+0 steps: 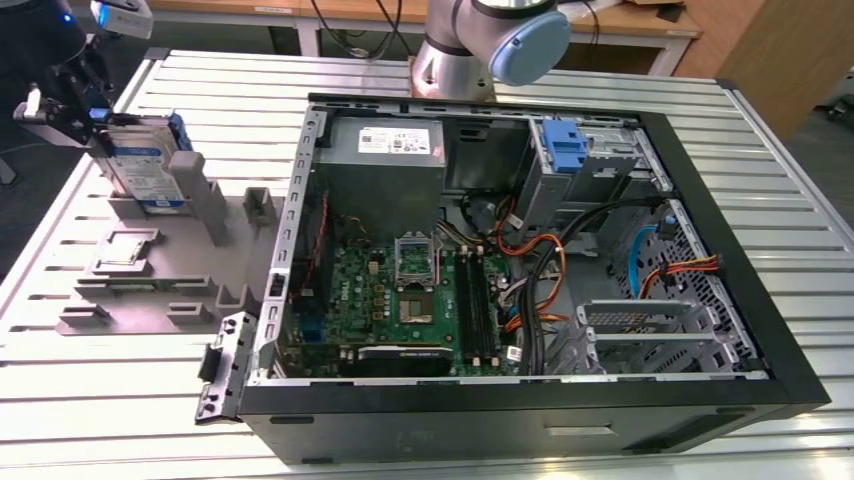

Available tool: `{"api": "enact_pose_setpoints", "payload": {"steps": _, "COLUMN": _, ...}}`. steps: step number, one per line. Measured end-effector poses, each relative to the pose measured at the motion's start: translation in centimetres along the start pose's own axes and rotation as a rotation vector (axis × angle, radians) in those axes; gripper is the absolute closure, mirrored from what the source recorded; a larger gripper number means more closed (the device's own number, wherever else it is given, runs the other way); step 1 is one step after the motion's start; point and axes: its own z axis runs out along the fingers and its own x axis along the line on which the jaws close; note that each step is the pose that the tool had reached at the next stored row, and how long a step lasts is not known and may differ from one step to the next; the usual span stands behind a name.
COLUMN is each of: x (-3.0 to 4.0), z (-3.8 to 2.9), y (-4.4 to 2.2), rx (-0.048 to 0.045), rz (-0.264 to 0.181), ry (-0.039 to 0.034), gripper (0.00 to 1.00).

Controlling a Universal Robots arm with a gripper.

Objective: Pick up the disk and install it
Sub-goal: 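Pick up the disk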

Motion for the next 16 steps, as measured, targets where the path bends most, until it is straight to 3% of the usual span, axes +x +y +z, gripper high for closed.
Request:
{"api": "enact_pose_setpoints", "payload": {"steps": 9, "x": 0.13, "z": -0.01, "y": 0.0, "rx": 0.0, "rz": 0.0, "ry": 0.0025, "gripper": 0.55}}
{"api": "enact_pose_setpoints", "payload": {"steps": 16, "x": 0.26, "z": -0.01, "y": 0.0, "rx": 0.0, "rz": 0.0, "ry": 0.0141, "gripper": 0.55}}
